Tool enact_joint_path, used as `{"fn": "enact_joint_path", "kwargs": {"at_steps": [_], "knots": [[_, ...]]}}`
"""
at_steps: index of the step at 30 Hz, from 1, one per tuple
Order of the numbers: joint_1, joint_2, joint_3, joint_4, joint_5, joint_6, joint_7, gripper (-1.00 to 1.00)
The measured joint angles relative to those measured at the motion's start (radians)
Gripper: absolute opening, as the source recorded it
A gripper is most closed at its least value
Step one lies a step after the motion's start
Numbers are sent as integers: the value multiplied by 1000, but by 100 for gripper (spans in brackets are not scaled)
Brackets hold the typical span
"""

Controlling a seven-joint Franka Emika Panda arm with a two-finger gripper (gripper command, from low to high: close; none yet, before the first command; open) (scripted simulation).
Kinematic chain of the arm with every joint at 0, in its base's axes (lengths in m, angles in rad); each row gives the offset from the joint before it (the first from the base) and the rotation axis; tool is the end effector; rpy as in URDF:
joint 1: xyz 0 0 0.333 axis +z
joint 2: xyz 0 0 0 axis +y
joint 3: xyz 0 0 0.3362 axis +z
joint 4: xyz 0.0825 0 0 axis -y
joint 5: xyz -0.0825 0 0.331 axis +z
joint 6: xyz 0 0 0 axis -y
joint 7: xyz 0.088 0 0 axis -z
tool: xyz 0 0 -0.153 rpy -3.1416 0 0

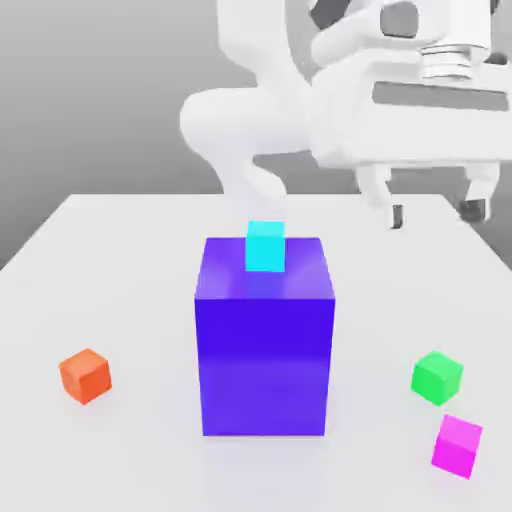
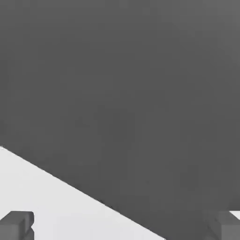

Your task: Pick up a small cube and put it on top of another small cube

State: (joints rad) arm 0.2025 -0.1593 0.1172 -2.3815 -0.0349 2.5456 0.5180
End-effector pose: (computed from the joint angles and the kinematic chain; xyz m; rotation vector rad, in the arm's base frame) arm 0.4494 0.1494 0.4253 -3.0020 0.2574 -0.4735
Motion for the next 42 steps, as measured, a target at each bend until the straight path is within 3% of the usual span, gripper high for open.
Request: {"fn": "enact_joint_path", "kwargs": {"at_steps": [11, 16, 17, 24, 29, 36, 42], "knots": [[125, 402, 70, -50, -82, 150, -132, 0], [178, 584, 23, -23, -147, 276, -101, 0], [187, 610, 12, -17, -154, 296, -96, -100], [187, 612, 12, -17, -157, 297, -94, -100], [155, 457, 60, -53, -88, 179, -136, -100], [193, 289, 121, -170, 78, 146, 85, -100], [244, 163, 158, -274, 123, 129, 371, -100]]}}
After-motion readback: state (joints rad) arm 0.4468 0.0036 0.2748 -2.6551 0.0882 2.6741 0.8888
